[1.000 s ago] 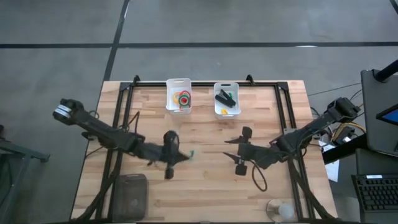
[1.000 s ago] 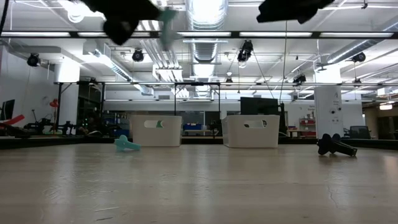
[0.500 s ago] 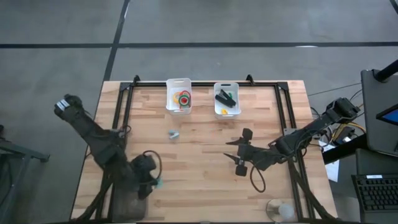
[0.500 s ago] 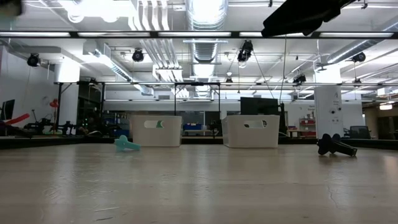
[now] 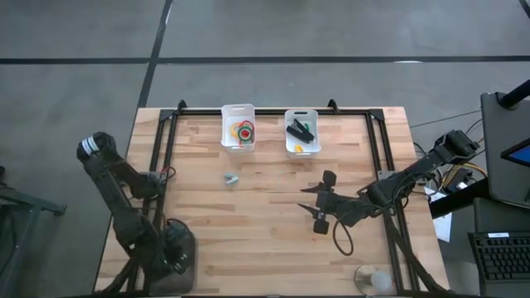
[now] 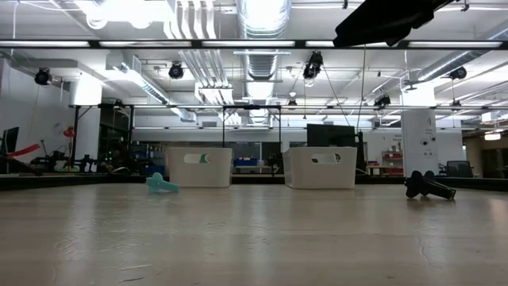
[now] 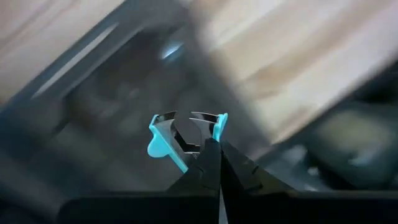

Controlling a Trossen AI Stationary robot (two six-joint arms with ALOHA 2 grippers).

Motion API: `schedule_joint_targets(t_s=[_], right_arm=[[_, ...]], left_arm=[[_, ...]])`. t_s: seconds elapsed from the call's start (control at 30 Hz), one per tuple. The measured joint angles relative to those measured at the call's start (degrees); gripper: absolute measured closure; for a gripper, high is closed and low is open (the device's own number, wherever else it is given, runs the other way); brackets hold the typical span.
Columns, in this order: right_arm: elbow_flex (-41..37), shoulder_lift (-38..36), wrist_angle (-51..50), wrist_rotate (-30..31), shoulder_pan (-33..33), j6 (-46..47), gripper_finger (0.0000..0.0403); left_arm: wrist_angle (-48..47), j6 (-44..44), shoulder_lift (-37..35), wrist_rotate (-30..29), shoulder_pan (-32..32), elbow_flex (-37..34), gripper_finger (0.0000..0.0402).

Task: Pick and place Stapler, Stapler remover, tape
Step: Put the right blue staple remover into the black bin, then put the black staple remover into the black bin

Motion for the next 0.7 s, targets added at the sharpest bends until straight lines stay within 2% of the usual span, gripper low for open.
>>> schedule_joint_targets(t_s=[0.1,0.17,0.6,0.7], right_arm=[[0.0,0.0,0.0,0.0,0.0,0.3,0.0199],[0.0,0.0,0.1,0.0,0.0,0.3,0.0199],[0.0,0.0,-0.2,0.0,-0.4,0.1,0.0200],[0.0,0.0,-1.8,0.1,-0.5,-0.1,0.0200]], left_arm=[[-3.2,-3.4,2.1,7.8,0.0,0.0,0.0401],[-4.3,-3.8,2.9,9.2,-0.1,0.0,0.0397],[-6.2,-2.9,3.4,6.3,0.3,0.0,0.0324],[-5.1,1.7,2.4,1.1,0.2,0.8,0.0309]])
